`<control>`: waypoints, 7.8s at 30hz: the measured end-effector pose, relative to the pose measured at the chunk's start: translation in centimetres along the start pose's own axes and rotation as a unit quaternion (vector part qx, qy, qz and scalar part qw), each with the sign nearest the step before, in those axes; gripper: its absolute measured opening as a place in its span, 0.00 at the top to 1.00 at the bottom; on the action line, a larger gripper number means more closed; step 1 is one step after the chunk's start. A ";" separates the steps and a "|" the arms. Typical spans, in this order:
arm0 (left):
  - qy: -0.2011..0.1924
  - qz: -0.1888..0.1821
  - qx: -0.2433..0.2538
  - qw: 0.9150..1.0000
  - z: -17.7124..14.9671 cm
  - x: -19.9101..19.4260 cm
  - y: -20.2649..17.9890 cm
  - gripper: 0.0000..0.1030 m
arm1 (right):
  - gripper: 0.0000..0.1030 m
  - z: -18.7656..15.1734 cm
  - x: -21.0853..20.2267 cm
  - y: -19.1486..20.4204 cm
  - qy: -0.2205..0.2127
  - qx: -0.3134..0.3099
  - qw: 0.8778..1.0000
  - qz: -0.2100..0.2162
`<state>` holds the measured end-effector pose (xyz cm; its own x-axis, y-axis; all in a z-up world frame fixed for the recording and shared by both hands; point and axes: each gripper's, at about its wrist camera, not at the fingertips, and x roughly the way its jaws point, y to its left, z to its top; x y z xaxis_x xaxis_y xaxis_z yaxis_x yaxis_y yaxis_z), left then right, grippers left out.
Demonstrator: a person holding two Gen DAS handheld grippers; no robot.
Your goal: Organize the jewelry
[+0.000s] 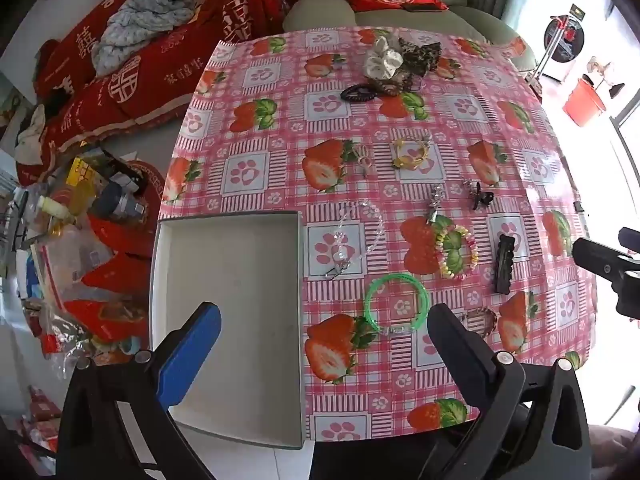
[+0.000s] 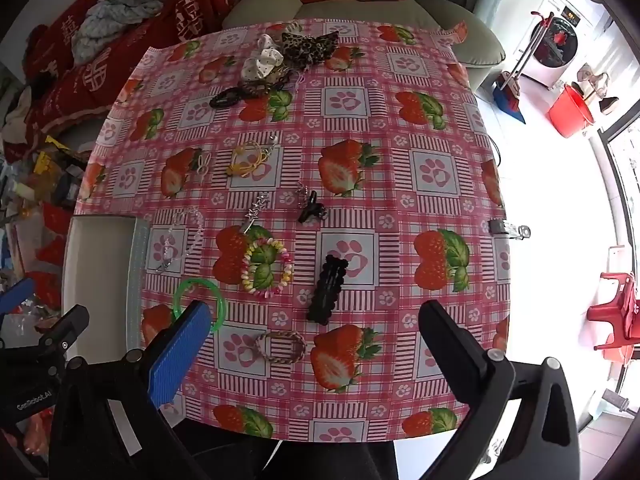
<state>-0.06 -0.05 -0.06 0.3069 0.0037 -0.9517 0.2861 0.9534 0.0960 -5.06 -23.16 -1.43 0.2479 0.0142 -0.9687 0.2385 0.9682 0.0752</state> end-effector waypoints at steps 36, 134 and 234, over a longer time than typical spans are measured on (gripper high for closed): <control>0.020 -0.012 0.008 1.000 -0.4 0.6 -0.6 0.00 | 0.00 0.2 -0.1 0.2 0.002 0.002 1.000 -0.003; 0.037 -0.014 0.008 0.999 -1.2 2.0 -0.4 0.00 | 0.00 -0.1 0.7 0.4 0.011 0.004 1.000 -0.001; 0.046 -0.032 -0.157 0.986 -2.4 6.4 10.7 0.88 | 0.68 3.4 8.0 15.5 0.051 -0.128 0.983 0.118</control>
<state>2.80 10.93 -5.83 0.2102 -0.0452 -0.9766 0.0023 0.9990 -0.0457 3.77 -8.91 -7.20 0.1699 0.2581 -0.9511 -0.0614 0.9660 0.2512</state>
